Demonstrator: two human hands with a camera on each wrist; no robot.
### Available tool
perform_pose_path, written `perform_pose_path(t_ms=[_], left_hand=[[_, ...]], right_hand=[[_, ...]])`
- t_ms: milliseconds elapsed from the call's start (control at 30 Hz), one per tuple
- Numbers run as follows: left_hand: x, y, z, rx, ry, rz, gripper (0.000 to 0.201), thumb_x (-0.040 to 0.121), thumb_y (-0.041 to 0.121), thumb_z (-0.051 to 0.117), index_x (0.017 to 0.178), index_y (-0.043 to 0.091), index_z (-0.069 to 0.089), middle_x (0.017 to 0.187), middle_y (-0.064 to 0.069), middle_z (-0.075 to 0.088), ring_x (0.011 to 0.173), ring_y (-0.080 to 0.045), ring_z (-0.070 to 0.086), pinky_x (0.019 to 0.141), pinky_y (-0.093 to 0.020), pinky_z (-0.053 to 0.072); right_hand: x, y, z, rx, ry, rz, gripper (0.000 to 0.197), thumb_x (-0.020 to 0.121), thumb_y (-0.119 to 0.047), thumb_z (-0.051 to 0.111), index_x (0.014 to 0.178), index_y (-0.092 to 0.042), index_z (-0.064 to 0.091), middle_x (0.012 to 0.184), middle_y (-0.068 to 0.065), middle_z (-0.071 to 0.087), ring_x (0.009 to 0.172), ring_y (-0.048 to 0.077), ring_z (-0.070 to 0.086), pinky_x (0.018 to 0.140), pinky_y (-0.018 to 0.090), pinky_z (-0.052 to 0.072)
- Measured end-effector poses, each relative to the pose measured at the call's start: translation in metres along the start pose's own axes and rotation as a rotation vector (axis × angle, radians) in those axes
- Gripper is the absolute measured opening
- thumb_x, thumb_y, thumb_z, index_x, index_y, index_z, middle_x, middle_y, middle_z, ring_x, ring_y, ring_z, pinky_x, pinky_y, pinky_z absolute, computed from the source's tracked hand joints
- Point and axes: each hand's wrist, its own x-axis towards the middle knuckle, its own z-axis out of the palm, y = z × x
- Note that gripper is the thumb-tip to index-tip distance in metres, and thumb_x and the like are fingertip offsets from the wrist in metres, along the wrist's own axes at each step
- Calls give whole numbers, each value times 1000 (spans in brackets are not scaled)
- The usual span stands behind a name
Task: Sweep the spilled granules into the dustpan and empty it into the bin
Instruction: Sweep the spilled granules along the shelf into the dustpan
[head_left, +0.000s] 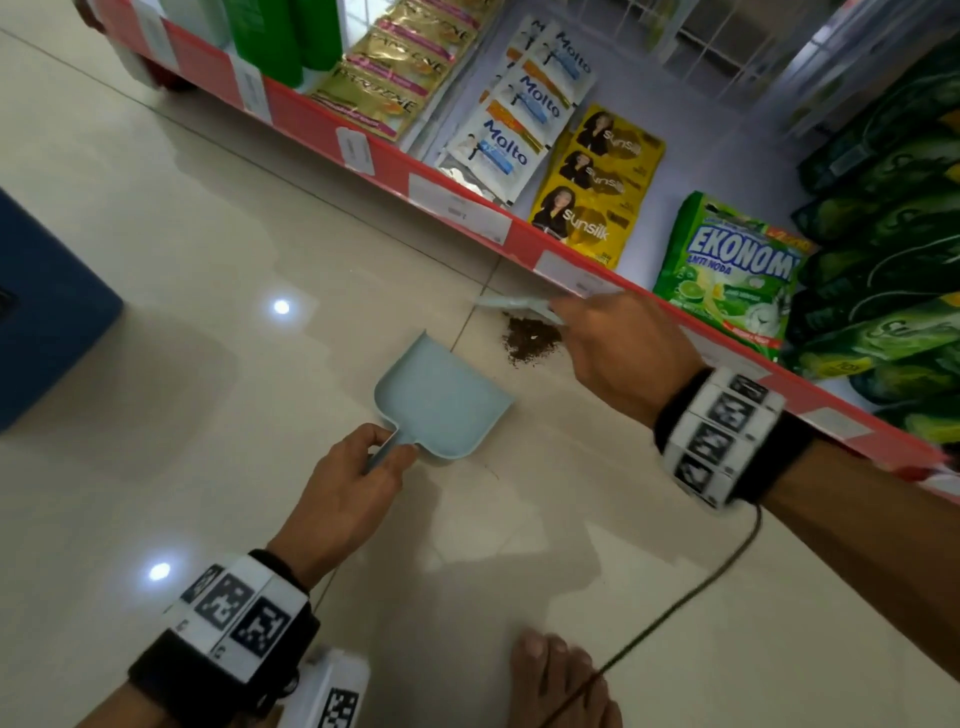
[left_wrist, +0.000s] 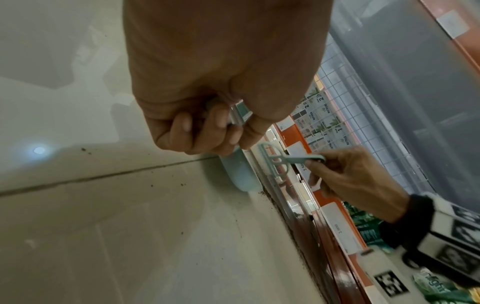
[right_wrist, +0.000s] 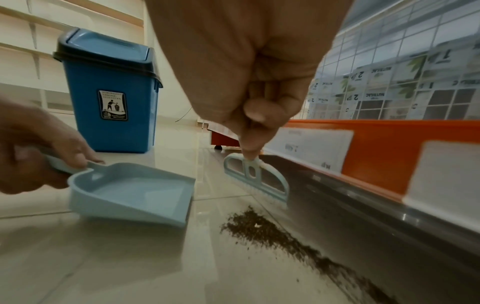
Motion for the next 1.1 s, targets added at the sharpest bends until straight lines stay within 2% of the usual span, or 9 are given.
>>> perform_pose_path(t_ms=[167,333,467,533,633,733,900,1000,1100], left_hand=[[5,5,6,-17,-20,-5,21,94,38,57,83,20,56,53,10,53,41,0,43,49,-25,34],[2,5,-1,-43,-13,1,20,94,35,58,84,19,57,54,11,53,44,-3,42,51,-28,34],[-1,0,-9,-71,17,-45,25,94,40,57,91,16,61,54,12,53,44,-2,42,53,-27,34],[0,-1,-11,-81,36,-56,27,94,40,58,94,14,62,58,10,52,46,-4,42,54,-29,34],[3,2,-14,-98,48,-68,24,94,37,58,95,13,62,60,7,51,48,-8,41,55,-29,34],[7,3,-19,-105,67,-72,23,93,35,58,95,13,62,61,6,51,47,-7,40,54,-29,33],[9,2,-25,-123,76,-83,26,93,37,59,97,12,62,63,4,52,51,-10,40,55,-29,34],[10,-1,-26,-125,68,-84,24,93,35,58,95,11,61,62,5,51,51,-10,40,55,-29,33],[10,-3,-25,-121,53,-79,24,94,34,58,94,10,61,61,6,50,52,-11,40,54,-29,32]], right_hand=[[46,-9,8,-91,0,12,26,94,-4,44,107,-3,66,100,18,65,81,35,65,63,35,41],[15,0,3,-61,-162,-16,24,91,-3,43,97,-5,66,93,17,65,81,33,62,67,38,49],[1,-4,-14,-48,-46,-32,15,88,-7,50,81,-7,62,82,15,64,65,29,53,57,32,33],[21,-19,-17,-10,19,-73,15,89,-7,49,85,-5,64,82,15,64,63,26,46,57,32,32],[69,-44,-11,-26,59,-139,23,97,-9,43,102,-6,66,92,13,66,70,27,56,60,31,39],[109,-58,-8,-15,67,-114,25,99,-7,44,108,-3,67,93,15,65,70,27,57,62,27,40],[90,-50,-4,32,-32,-98,29,91,3,51,115,-3,66,95,23,66,79,36,65,67,38,50],[51,-24,-6,-24,-187,-58,20,88,-2,50,99,-7,66,82,16,61,74,33,60,63,37,47],[27,-6,-21,-66,-204,-4,10,85,-7,52,81,-11,60,77,10,59,67,29,49,59,34,37]])
